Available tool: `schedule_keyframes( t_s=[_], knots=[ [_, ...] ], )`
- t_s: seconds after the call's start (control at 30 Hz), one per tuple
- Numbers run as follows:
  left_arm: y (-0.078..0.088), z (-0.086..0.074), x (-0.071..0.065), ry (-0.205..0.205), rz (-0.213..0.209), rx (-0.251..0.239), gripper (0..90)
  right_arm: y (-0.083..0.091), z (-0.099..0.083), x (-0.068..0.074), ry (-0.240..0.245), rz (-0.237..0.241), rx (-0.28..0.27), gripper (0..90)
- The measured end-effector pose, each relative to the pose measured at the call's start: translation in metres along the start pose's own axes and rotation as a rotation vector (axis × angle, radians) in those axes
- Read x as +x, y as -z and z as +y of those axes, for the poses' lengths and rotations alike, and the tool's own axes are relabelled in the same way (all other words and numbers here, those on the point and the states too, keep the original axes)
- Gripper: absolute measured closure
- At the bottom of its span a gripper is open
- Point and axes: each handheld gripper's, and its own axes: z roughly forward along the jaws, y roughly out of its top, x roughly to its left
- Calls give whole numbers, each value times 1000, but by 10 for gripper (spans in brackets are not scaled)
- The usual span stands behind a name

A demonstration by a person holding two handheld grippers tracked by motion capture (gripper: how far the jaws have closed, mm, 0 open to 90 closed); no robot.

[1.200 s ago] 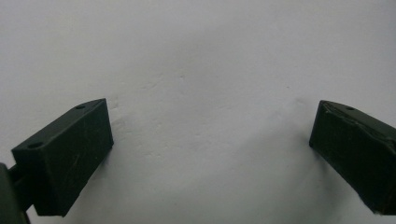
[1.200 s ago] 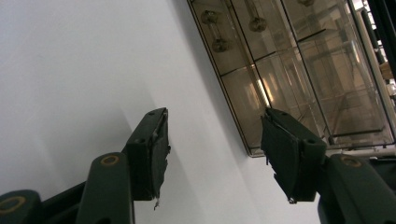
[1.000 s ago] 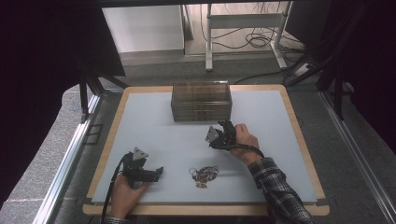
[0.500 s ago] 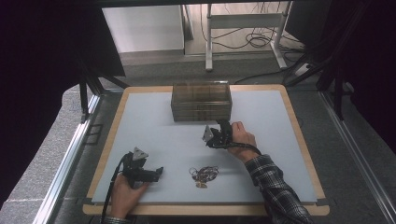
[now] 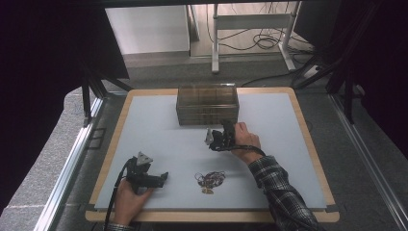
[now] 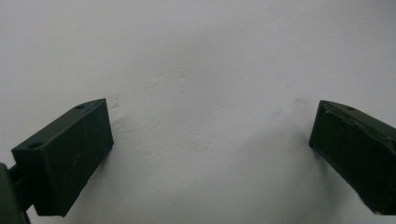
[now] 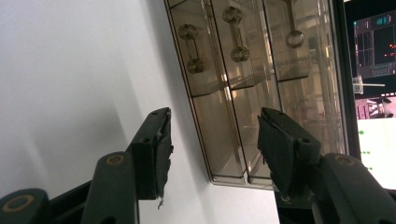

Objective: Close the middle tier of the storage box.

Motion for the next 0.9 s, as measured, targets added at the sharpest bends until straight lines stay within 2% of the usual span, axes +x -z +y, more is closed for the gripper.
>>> schedule_keyframes(
  t_s=[0.2,0.27,0.6,0.83,0.9],
  knots=[
    [0,0,0,0,1,-2,0,-5,4,1,22,-3,0,441],
    [0,0,0,0,1,-2,0,-7,6,3,46,-26,23,449],
    [0,0,0,-4,1,2,0,-14,10,4,78,-45,30,454],
    [0,0,0,-4,1,2,0,-19,15,7,139,-84,55,461],
    [0,0,0,-2,2,0,0,-21,15,8,132,-89,52,465]
  ],
)
